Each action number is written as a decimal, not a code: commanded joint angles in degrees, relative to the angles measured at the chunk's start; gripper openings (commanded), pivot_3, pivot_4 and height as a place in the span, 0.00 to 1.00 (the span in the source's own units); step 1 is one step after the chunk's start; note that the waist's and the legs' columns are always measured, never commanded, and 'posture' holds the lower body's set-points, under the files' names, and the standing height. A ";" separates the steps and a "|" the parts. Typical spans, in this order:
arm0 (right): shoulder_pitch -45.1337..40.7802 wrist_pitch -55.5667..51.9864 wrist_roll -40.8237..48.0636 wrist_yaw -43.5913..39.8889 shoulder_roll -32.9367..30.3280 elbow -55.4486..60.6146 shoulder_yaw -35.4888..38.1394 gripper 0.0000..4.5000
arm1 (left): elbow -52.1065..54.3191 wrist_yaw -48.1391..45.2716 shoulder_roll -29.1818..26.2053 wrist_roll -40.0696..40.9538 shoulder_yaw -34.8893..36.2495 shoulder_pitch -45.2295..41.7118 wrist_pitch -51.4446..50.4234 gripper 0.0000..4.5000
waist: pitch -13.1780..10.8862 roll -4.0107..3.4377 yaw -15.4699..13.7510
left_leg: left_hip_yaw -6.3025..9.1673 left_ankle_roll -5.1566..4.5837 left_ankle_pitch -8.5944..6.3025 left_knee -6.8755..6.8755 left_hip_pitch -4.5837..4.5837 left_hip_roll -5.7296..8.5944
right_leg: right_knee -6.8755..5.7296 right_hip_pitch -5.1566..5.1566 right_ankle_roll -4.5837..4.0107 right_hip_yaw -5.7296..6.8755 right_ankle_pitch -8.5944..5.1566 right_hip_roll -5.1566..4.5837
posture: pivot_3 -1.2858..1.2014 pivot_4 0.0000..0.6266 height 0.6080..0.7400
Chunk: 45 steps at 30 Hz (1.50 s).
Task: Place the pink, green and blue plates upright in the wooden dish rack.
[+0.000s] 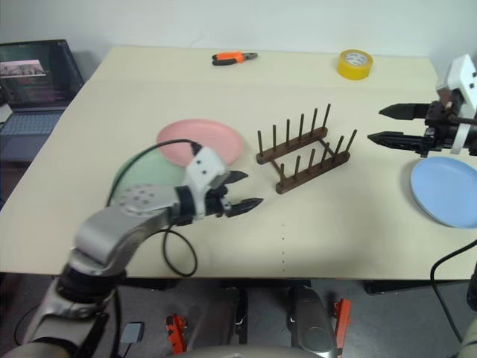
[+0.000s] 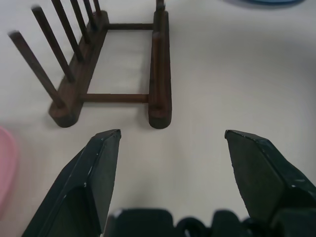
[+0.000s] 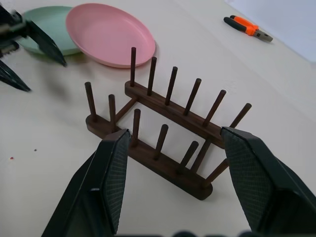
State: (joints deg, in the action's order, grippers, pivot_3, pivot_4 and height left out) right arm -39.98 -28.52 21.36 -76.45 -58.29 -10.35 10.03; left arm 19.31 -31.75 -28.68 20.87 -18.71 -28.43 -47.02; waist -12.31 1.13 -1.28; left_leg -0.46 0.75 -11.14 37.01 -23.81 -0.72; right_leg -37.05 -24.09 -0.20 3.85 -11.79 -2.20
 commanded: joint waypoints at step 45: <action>27.22 -13.52 10.48 10.90 -8.57 27.78 23.16 0.71 | -51.09 -20.21 26.18 -21.87 -7.76 -19.49 31.70 0.22 | 0.04 0.04 0.01 | -0.17 -0.17 0.03 0.07 -0.18 0.04 | 0.26 -0.06 0.19 -0.05 0.27 -0.05 | 0.52 0.24 1.00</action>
State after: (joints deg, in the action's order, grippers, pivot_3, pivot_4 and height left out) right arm -12.92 -41.47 30.70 -65.96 -65.50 15.27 29.80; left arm -31.55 -53.16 -3.38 -0.33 -27.10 -46.92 -15.73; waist -12.27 1.17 -1.27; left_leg -0.64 0.58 -11.12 37.07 -23.98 -0.68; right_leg -36.79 -24.17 -0.02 3.80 -11.53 -2.25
